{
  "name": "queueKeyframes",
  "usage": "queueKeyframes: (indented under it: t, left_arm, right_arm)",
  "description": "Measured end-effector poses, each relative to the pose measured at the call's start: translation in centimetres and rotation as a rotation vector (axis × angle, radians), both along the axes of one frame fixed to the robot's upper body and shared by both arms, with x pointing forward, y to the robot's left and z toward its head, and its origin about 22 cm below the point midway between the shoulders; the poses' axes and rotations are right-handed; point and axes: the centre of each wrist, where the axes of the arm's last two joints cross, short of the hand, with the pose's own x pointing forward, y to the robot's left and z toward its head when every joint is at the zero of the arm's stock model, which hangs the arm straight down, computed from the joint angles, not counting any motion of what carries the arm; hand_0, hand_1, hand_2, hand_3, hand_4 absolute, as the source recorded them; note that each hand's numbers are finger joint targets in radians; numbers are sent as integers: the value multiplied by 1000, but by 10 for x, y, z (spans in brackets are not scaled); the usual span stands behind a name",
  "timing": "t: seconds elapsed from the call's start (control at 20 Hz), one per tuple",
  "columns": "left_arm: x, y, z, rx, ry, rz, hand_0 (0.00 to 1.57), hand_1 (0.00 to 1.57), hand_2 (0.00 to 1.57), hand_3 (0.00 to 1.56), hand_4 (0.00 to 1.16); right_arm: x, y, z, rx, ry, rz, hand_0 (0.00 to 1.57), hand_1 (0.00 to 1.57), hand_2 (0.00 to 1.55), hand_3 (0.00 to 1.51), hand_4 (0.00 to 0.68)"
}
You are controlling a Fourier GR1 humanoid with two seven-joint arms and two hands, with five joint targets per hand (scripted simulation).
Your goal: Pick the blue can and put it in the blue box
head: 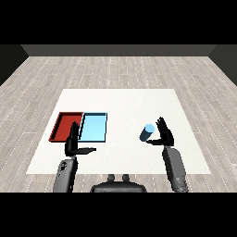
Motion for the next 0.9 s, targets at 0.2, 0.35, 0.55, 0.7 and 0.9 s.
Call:
queueKeyframes:
  t: [0.2,0.35,0.55,0.7,0.9]
  left_arm:
    - [5,5,-1,17,-2,16,0,0,0,0,0]
    - [3,3,1,19,2,14,0,0,0,0,0]
    - [4,6,0,18,-9,18,0,0,0,0,0]
    - [2,5,4,27,-12,24,0,0,0,0,0]
    - [2,3,-2,32,-15,30,0,0,0,0,0]
  right_arm:
    - [7,1,-6,0,27,-11,0,0,0,0,0]
    - [10,1,-14,14,45,-14,0,0,0,0,0]
    - [17,4,-28,42,66,-9,0,0,0,0,0]
    - [20,9,-32,59,76,-7,0,0,0,0,0]
    - [27,17,-35,72,88,-15,0,0,0,0,0]
